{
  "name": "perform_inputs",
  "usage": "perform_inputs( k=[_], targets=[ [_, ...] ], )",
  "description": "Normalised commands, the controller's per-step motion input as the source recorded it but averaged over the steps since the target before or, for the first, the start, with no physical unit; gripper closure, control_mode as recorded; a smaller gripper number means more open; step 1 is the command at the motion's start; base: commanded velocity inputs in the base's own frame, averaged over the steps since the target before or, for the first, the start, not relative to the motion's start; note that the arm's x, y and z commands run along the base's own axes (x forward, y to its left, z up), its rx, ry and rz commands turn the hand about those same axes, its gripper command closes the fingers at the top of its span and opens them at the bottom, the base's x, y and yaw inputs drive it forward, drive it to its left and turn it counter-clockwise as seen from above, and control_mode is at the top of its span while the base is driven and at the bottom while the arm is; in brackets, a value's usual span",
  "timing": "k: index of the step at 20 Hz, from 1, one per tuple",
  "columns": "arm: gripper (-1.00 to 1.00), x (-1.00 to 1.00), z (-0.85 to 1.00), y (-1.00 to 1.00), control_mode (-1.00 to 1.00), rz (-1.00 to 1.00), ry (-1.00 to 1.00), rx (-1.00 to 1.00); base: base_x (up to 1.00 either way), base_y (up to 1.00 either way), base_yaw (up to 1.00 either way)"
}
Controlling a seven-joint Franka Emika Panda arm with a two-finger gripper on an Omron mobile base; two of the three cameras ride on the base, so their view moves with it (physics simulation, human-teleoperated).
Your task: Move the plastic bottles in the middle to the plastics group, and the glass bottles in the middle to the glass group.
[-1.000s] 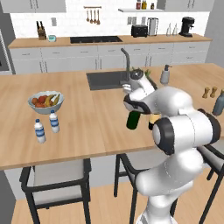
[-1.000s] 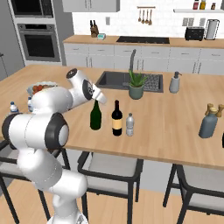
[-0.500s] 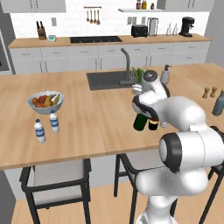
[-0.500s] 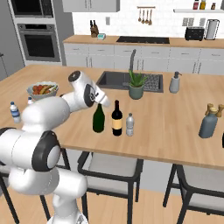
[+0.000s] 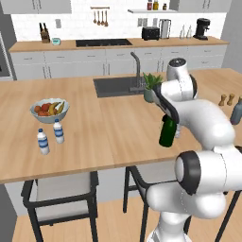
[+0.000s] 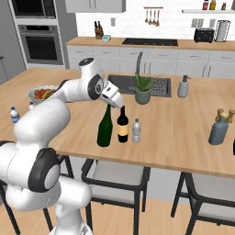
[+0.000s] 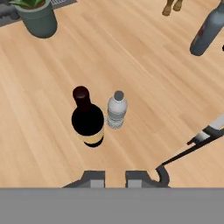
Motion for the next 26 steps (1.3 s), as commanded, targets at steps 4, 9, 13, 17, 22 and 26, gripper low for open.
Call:
perform_inputs(
  k=[4, 9, 13, 17, 22, 26],
  targets=[
    [1.0, -0.5, 0.03, -0.54, -1.0, 0.0, -0.01, -0.03, 0.0, 0.0, 0.0],
    [1.0, -0.36, -0.06, -0.71, -1.0, 0.0, -0.11, -0.05, 0.0, 0.0, 0.0],
    [1.0, -0.11, -0.13, -0.71, -1.0, 0.0, -0.11, -0.06, 0.0, 0.0, 0.0],
    [1.0, 0.09, -0.13, -0.74, -1.0, 0.0, 0.01, -0.05, 0.0, 0.0, 0.0],
    [1.0, 0.25, -0.15, -0.73, -1.0, 0.0, 0.04, -0.02, 0.0, 0.0, 0.0],
    [1.0, 0.38, -0.15, -0.69, -1.0, 0.0, 0.02, -0.03, 0.0, 0.0, 0.0]
  ],
)
